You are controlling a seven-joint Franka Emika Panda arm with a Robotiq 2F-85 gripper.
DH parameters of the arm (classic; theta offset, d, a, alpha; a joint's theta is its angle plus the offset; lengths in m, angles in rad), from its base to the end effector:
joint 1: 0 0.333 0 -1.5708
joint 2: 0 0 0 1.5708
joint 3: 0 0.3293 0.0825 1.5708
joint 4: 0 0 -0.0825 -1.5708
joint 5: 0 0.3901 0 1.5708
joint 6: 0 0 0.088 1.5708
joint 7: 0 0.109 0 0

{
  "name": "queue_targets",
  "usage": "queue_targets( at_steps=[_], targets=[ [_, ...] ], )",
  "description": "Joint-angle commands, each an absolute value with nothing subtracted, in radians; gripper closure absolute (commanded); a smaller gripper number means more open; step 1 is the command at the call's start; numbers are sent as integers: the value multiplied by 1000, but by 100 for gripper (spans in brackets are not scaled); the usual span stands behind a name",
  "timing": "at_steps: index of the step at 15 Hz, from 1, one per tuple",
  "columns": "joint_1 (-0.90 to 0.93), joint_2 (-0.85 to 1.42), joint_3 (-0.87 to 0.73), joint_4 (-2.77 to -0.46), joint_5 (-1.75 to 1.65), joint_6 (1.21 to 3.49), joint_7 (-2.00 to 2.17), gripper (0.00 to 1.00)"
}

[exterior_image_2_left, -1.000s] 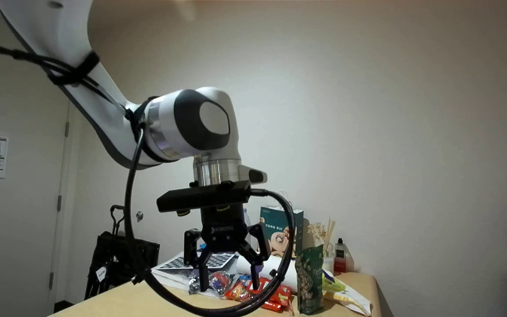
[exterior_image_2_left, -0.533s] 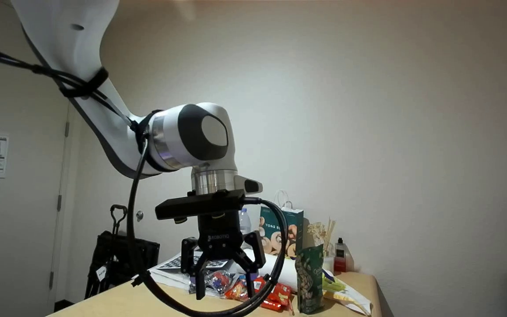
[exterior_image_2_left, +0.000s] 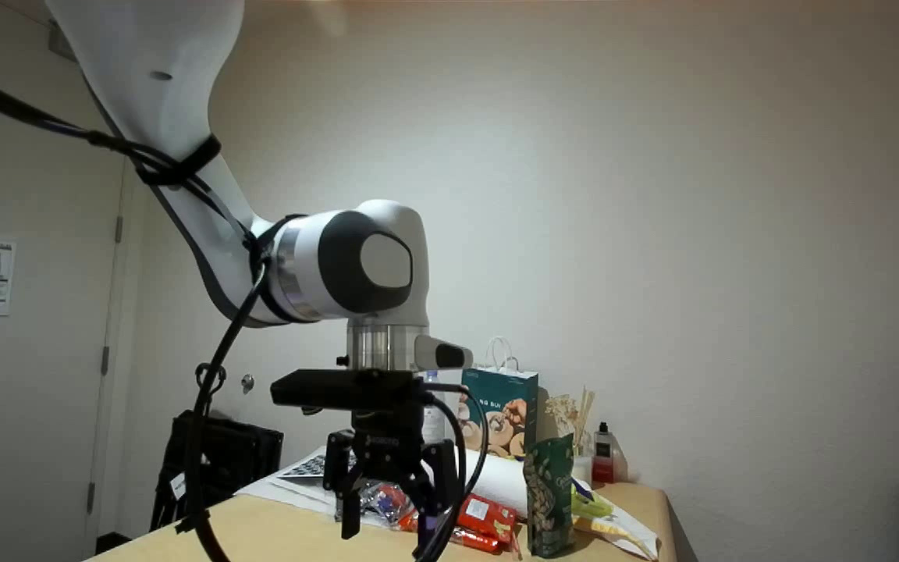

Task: Wipe the table with the napkin

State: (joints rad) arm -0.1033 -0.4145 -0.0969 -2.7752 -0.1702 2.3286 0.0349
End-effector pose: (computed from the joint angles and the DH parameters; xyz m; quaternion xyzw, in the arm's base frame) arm 0.3535 -0.0721 0.3363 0.9976 -0.0535 -0.0189 0.0400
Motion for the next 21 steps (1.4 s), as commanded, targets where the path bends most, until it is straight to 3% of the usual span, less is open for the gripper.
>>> queue_targets(
  at_steps=[1,9,13,16,18,21],
  targets=[
    [-92,-271,-65,-2763,-86,2437,144,0],
    [-91,-239,-58,-2756,-83,2414,118,0],
    [-92,-124,44,-2740,-174,2653,393,0],
    [-257,-64,203,-2714,-363,2821,628,0],
    [-272,-68,224,-2691,-545,2771,798,0],
    [-252,-67,205,-2697,-509,2785,758,0]
  ],
)
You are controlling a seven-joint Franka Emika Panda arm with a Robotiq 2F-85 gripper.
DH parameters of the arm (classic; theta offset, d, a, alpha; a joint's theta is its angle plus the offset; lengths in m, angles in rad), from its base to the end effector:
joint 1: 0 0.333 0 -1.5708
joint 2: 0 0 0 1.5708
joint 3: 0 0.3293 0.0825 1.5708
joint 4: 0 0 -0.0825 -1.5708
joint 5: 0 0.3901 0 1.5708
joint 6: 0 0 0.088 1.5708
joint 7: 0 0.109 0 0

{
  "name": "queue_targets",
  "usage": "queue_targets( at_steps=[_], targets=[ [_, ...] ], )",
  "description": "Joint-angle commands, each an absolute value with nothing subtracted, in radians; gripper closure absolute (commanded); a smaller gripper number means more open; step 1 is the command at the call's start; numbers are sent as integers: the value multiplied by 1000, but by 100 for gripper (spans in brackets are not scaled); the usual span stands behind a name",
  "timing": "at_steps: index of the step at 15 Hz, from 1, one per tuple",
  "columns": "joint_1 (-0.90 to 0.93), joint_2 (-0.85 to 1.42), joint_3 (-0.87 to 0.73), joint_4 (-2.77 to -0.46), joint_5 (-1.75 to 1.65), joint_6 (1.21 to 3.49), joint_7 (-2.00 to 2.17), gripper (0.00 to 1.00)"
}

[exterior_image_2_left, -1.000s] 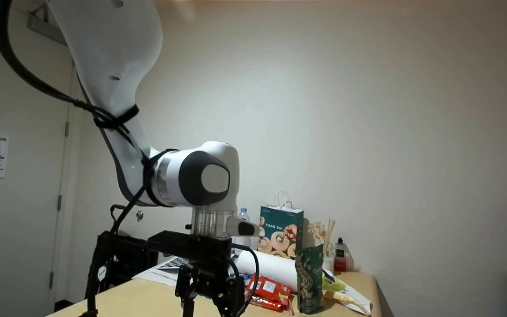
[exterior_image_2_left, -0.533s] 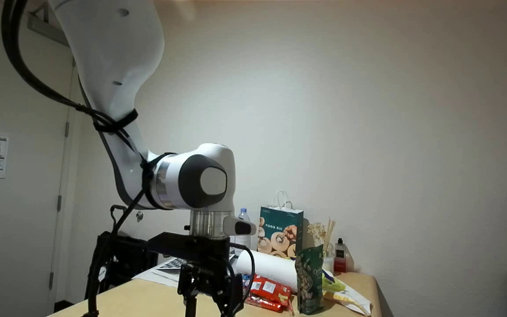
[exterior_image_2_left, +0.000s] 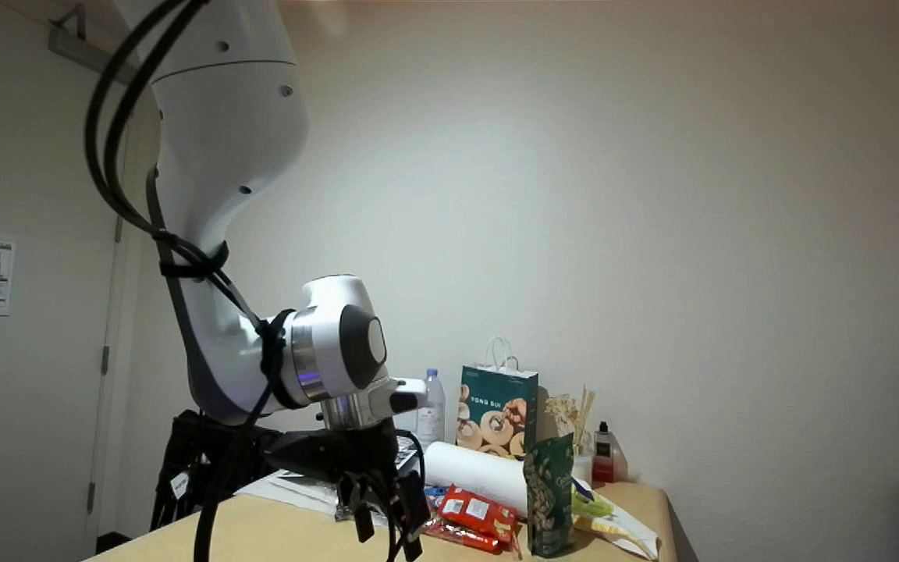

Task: Wipe the table with the napkin

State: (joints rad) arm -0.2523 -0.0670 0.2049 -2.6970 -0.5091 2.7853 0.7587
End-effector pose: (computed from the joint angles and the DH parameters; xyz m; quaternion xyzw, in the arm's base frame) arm 0.4225 0.0006 0.2696 0.9767 -0.1677 0.1074 0.0799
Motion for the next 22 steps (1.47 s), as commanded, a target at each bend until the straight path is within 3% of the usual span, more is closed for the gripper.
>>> queue_targets(
  at_steps=[1,6,14,15,19,20,22],
  targets=[
    [-253,-67,206,-2696,-513,2785,762,0],
    [-256,-57,208,-2688,-520,2787,760,0],
    [-223,232,213,-2463,-594,2664,764,0],
    [-105,260,100,-2445,-535,2659,717,0],
    [-17,359,2,-2386,-429,2668,636,0],
    [-8,375,-11,-2378,-392,2679,601,25],
    [23,396,-46,-2359,-350,2681,569,33]
  ],
)
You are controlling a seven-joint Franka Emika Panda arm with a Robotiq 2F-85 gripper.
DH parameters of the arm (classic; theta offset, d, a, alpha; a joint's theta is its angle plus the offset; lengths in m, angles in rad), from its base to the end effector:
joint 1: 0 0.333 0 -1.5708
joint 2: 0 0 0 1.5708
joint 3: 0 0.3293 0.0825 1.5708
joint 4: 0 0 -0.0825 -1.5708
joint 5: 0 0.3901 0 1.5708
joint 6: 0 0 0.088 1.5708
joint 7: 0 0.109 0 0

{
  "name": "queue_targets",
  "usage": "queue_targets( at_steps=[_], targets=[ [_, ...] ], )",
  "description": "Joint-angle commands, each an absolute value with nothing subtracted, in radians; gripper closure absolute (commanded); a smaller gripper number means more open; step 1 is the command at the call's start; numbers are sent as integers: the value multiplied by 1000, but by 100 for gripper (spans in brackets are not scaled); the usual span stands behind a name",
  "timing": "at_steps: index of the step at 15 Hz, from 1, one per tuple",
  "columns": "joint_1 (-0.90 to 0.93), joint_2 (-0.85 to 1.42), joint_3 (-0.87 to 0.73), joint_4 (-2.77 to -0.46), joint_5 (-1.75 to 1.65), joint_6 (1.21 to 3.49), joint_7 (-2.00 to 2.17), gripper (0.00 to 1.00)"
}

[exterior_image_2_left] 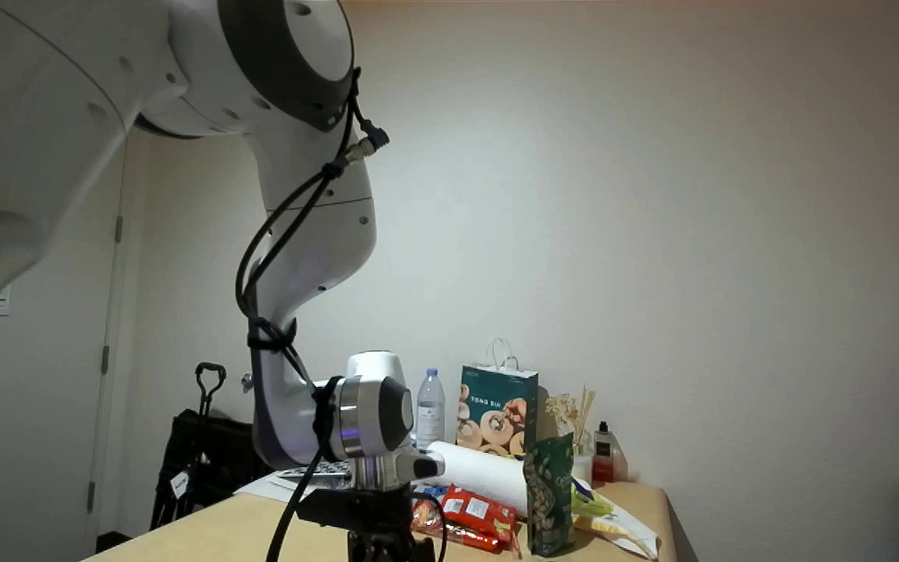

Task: Wipe the table with the napkin

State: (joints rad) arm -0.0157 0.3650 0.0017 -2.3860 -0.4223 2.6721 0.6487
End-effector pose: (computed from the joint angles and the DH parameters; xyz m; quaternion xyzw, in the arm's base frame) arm 0.4963 0.0051 0.1653 0.9859 -0.1378 -0.0094 0.0947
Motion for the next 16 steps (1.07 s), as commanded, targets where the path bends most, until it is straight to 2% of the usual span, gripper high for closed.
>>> queue_targets(
  at_steps=[1,7,8,9,10,11,12,16],
  targets=[
    [42,402,-69,-2352,-348,2682,568,41],
    [116,393,-152,-2334,-366,2673,595,80],
    [140,383,-175,-2335,-389,2660,616,37],
    [131,400,-164,-2331,-359,2674,594,66],
    [141,400,-176,-2329,-362,2674,597,64],
    [147,400,-182,-2328,-364,2673,598,59],
    [149,400,-183,-2327,-364,2673,598,27],
    [197,355,-174,-2355,-371,2655,622,3]
  ],
)
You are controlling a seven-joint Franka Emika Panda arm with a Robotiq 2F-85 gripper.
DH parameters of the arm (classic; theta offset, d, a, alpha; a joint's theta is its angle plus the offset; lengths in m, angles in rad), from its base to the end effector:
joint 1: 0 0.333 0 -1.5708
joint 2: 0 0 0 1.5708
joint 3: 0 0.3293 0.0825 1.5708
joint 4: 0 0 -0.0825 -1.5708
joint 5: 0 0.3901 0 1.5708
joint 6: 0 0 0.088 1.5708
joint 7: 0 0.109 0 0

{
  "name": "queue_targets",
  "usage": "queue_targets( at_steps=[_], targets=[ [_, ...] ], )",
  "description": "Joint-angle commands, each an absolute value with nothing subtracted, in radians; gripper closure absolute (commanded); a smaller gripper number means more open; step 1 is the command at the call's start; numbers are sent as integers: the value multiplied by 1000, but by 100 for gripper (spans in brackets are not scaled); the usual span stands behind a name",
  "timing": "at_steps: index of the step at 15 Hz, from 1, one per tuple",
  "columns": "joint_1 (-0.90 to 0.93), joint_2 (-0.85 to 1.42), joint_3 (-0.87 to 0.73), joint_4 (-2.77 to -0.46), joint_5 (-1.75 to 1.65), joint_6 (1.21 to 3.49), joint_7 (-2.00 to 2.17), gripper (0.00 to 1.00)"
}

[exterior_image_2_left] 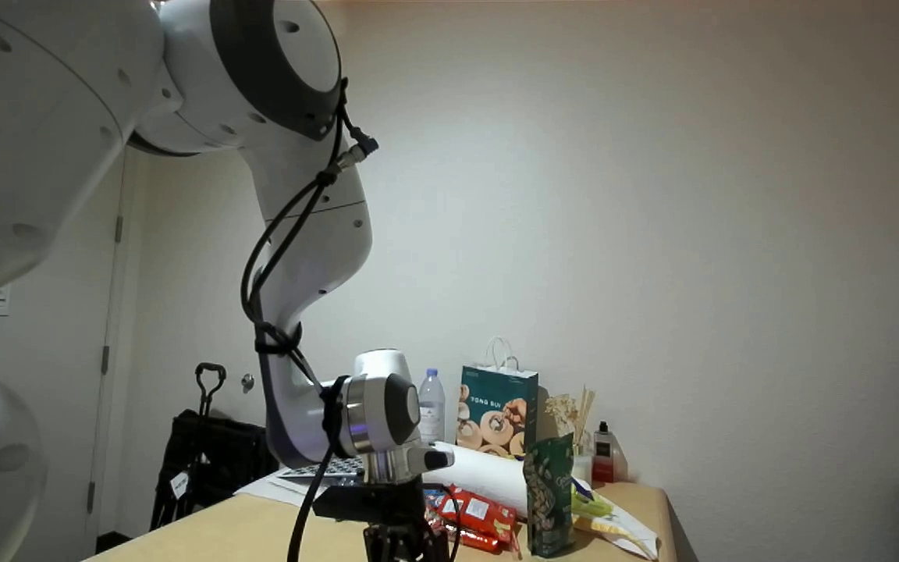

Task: Wipe the table with the napkin

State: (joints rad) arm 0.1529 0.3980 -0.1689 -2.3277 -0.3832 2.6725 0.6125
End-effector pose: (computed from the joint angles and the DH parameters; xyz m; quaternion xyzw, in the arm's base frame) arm 0.5177 -0.0013 0.1690 0.9841 -0.1333 0.0063 0.1174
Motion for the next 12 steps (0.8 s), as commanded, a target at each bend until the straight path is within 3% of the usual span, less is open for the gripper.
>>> queue_targets(
  at_steps=[1,9,12],
  targets=[
    [209,346,-161,-2361,-358,2650,626,0],
    [140,336,-39,-2388,-80,2657,496,0],
    [188,380,-85,-2345,-124,2642,546,0]
  ],
)
